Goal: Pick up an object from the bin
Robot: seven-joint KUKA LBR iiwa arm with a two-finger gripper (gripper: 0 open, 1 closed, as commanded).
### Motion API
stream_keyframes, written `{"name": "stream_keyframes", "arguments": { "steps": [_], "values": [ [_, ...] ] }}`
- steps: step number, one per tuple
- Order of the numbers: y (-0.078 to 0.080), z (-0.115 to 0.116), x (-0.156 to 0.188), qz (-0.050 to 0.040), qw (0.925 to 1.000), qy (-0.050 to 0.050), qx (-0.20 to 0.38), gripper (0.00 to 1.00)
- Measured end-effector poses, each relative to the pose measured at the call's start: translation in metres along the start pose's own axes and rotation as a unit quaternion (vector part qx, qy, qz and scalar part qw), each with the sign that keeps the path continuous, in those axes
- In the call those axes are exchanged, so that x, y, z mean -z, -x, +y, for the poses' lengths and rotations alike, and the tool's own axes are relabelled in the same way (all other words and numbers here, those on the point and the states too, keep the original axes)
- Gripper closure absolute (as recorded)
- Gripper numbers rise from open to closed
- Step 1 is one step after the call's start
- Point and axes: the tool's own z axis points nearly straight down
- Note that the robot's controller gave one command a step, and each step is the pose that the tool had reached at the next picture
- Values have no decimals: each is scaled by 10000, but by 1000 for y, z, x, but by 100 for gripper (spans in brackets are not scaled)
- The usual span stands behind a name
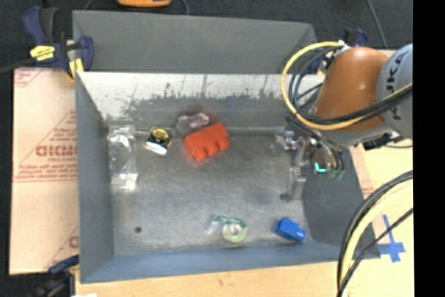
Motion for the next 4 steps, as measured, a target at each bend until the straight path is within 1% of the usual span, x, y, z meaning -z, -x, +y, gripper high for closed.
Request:
{"name": "stream_keyframes", "arguments": {
  "steps": [1, 2, 3, 4],
  "values": [
    [-63, -27, -67, -32, 9963, -2, 860, 0],
    [-78, -3, -66, -126, 9859, -47, 1667, 0],
    [-82, -3, -67, -46, 9859, -30, 1673, 100],
    [-53, -5, 43, -77, 9812, -24, 1927, 100]
  ]
}}
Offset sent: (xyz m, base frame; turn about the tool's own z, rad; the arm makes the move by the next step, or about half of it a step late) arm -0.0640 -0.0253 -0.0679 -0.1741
